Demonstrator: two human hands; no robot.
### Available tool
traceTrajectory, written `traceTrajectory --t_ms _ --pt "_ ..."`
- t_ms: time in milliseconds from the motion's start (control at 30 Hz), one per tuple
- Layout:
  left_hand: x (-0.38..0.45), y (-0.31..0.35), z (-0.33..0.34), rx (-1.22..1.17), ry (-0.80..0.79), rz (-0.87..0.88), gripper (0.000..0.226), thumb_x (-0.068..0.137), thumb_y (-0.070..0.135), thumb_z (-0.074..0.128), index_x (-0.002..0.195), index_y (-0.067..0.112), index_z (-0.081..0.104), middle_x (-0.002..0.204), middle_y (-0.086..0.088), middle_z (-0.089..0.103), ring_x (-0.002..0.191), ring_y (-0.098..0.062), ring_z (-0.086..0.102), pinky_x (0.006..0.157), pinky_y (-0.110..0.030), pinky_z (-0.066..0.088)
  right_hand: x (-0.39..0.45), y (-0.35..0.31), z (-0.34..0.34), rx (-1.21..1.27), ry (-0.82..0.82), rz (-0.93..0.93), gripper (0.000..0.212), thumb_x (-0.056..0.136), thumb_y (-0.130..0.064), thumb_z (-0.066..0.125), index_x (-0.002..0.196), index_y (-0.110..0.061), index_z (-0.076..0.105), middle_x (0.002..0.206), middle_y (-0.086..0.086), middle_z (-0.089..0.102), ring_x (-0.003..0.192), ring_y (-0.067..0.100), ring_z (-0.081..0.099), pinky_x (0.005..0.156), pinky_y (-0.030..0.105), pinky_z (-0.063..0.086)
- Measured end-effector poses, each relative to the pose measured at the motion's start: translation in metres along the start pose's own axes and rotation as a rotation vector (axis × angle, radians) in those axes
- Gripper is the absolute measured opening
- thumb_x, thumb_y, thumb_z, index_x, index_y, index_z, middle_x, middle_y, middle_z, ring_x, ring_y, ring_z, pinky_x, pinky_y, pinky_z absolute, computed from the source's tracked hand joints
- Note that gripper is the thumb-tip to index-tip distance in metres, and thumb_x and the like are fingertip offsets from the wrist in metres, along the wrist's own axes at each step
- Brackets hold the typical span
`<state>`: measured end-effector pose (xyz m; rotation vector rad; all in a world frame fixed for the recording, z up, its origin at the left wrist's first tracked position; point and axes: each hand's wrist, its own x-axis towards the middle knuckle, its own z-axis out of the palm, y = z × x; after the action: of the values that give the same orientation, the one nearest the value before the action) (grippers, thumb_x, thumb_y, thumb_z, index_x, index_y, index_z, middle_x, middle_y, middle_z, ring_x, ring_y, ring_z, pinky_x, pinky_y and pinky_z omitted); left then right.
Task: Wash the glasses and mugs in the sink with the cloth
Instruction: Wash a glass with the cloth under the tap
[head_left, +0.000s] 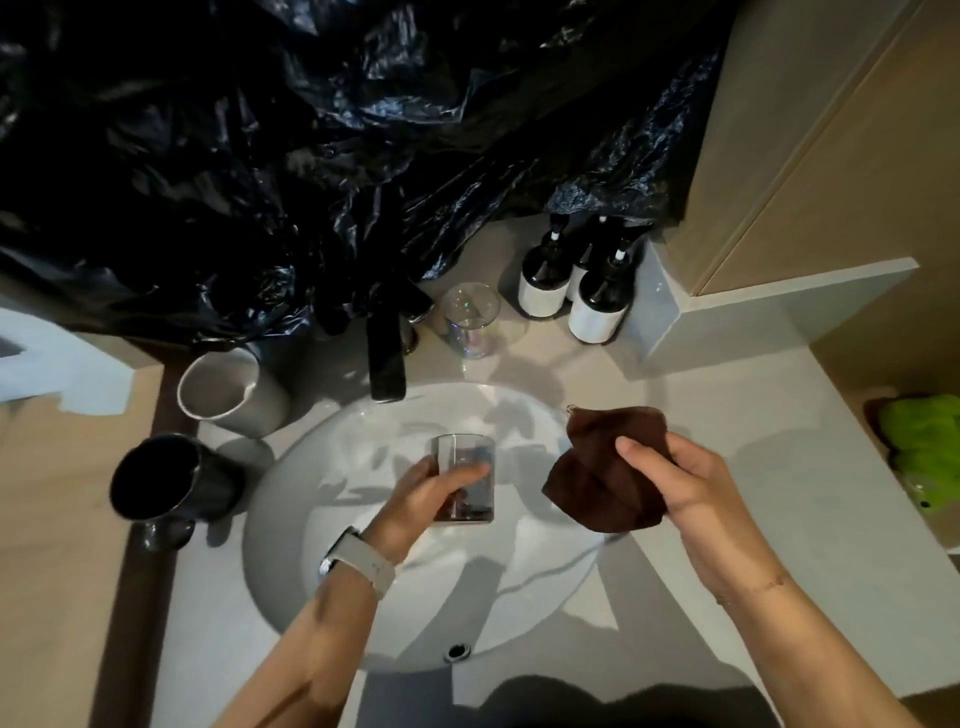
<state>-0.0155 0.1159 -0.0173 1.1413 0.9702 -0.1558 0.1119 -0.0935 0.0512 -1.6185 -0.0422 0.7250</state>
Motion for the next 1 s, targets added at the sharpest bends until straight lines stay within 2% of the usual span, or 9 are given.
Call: traceTrajectory --t_ms 100,200,333,433,533,633,700,800,1000 --pt "-0.008 -0.009 -0.006 -0.406 -0.111 -0.44 0.031 0.079 0.035 0.076 0.095 0.009 0.07 0.094 -0.013 0.066 0.086 -0.028 0.064 0.077 -0.041 0.057 0.0 0.007 0.003 0.054 -0.011 0.043 0.016 0.088 -0.019 0.065 0.091 -0.006 0.073 0.092 0.017 0.073 0.088 0.025 0.068 0.084 0.034 0.05" --pt "-0.013 -0.014 -0.008 -0.513 -0.14 -0.533 0.046 0.069 0.038 0.082 0.097 0.005 0.067 0.092 -0.014 0.065 0.082 -0.027 0.062 0.071 -0.038 0.06 0.006 0.011 0.004 0.086 0.053 0.084 0.021 0.087 -0.018 0.066 0.093 0.002 0.07 0.092 0.017 0.071 0.091 0.029 0.065 0.089 0.039 0.048" --pt "-0.012 -0.01 -0.004 -0.381 -0.044 -0.44 0.042 0.074 0.034 0.08 0.107 0.015 0.063 0.104 -0.012 0.066 0.091 -0.029 0.064 0.081 -0.044 0.058 0.011 0.013 0.006 0.142 0.108 0.114 0.024 0.09 -0.024 0.064 0.102 -0.006 0.072 0.107 0.016 0.072 0.105 0.029 0.067 0.099 0.044 0.049" --pt "-0.011 -0.01 -0.003 -0.19 -0.035 -0.327 0.059 0.068 0.037 0.085 0.116 0.011 0.063 0.104 -0.011 0.073 0.095 -0.026 0.07 0.09 -0.046 0.057 0.011 0.016 0.003 0.171 0.077 0.112 0.032 0.095 -0.032 0.055 0.111 -0.009 0.07 0.11 0.007 0.073 0.107 0.021 0.067 0.104 0.044 0.045" --pt "-0.02 -0.01 0.002 0.065 0.117 -0.078 0.042 0.076 0.031 0.084 0.102 0.017 0.054 0.1 -0.007 0.066 0.086 -0.021 0.067 0.095 -0.045 0.054 0.011 0.019 0.005 0.26 0.028 0.103 0.038 0.1 -0.03 0.046 0.121 -0.004 0.063 0.117 0.005 0.07 0.114 0.02 0.064 0.11 0.044 0.039" --pt "-0.031 -0.013 -0.001 0.031 0.102 0.086 0.063 0.057 0.043 0.086 0.103 0.016 0.053 0.105 -0.007 0.063 0.092 -0.02 0.065 0.081 -0.036 0.056 0.011 0.017 0.013 0.464 -0.125 0.151 0.043 0.102 -0.031 0.036 0.133 -0.006 0.052 0.131 0.003 0.063 0.123 0.016 0.057 0.109 0.039 0.04" --pt "-0.039 -0.017 -0.005 -0.108 0.009 0.123 0.064 0.057 0.044 0.084 0.107 0.015 0.057 0.108 -0.009 0.065 0.097 -0.022 0.066 0.086 -0.043 0.058 0.01 0.017 0.019 0.517 -0.278 0.167 0.045 0.103 -0.034 0.029 0.14 -0.014 0.046 0.141 -0.002 0.055 0.13 0.012 0.051 0.108 0.036 0.042" --pt "-0.049 -0.018 -0.001 -0.338 -0.047 0.048 0.053 0.074 0.04 0.083 0.112 0.012 0.059 0.112 -0.019 0.066 0.095 -0.033 0.068 0.09 -0.053 0.056 0.007 0.014 0.032 0.437 -0.383 0.114 0.048 0.103 -0.041 0.026 0.143 -0.021 0.043 0.144 -0.007 0.051 0.133 0.007 0.045 0.113 0.033 0.031" --pt "-0.064 -0.014 0.007 -0.204 0.022 0.059 0.082 0.072 0.063 0.068 0.125 0.003 0.052 0.102 -0.017 0.071 0.071 -0.027 0.069 0.061 -0.032 0.056 -0.01 0.013 0.06 -0.108 -0.432 -0.174 0.027 0.09 -0.037 0.052 0.115 -0.031 0.06 0.11 -0.023 0.068 0.112 -0.003 0.058 0.092 0.009 0.041"
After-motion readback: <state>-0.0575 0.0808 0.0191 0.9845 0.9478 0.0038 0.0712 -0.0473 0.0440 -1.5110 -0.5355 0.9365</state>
